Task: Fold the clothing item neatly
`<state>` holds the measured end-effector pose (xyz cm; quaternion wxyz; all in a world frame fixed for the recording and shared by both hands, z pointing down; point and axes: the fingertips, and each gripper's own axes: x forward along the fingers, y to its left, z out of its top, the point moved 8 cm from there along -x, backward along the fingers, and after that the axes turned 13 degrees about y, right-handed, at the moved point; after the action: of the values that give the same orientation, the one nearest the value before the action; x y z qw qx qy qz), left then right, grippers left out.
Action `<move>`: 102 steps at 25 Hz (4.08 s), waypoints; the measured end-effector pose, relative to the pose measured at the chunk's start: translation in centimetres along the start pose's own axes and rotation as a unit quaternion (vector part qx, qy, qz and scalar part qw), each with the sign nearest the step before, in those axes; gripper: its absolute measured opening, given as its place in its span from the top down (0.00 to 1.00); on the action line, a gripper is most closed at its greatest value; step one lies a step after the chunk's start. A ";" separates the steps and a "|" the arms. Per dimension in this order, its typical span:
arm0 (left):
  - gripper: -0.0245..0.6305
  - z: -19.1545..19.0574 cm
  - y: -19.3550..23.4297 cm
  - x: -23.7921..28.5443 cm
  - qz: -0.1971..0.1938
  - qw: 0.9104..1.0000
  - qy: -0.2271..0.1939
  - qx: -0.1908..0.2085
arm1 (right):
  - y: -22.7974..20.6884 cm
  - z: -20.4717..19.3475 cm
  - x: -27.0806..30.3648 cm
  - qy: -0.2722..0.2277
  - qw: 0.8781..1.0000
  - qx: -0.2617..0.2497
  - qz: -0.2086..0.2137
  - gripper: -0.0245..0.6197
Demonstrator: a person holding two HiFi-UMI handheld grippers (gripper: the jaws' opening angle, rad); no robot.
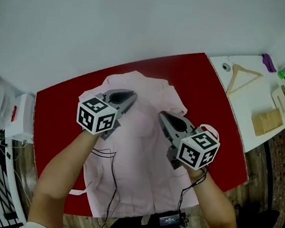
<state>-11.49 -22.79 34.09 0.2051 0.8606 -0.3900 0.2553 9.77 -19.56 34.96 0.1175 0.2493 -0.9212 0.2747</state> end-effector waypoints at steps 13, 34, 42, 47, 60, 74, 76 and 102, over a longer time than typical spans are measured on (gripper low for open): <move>0.94 -5.0 4.0 -6.8 0.011 0.999 -0.018 -0.027 | 10.3 -1.8 6.2 0.035 0.992 -0.113 0.051 0.93; 0.79 -19.4 8.0 -9.9 0.042 0.986 0.061 -0.148 | 14.5 -15.1 15.1 0.222 0.941 -0.241 0.087 0.92; 0.79 -20.3 6.8 -9.6 0.034 0.985 0.084 -0.145 | 16.7 -17.6 16.8 0.244 0.921 -0.277 0.121 0.92; 0.79 -20.5 5.7 -9.7 0.031 0.987 0.092 -0.128 | 16.2 -17.5 16.5 0.244 0.926 -0.267 0.106 0.92; 0.79 -19.7 0.3 -13.1 0.017 0.988 -0.001 -0.155 | 10.9 -14.5 10.2 0.241 0.938 -0.248 -0.026 0.92; 0.79 -19.4 -7.5 -15.1 -0.015 0.989 -0.038 -0.144 | 5.2 -15.1 -1.1 0.270 0.925 -0.209 -0.168 0.92; 0.79 -18.9 -9.0 -14.6 -0.018 0.988 -0.041 -0.145 | 3.8 -15.1 -3.0 0.275 0.922 -0.205 -0.182 0.92; 0.79 -14.6 -25.1 -0.9 -0.042 0.978 -0.007 -0.203 | -9.4 -18.2 -11.3 0.397 0.824 -0.382 -0.129 0.79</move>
<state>3.40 1.08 41.16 0.3830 0.8184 -0.3988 0.1566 25.68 -11.66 50.09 0.5934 0.1708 -0.7855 -0.0421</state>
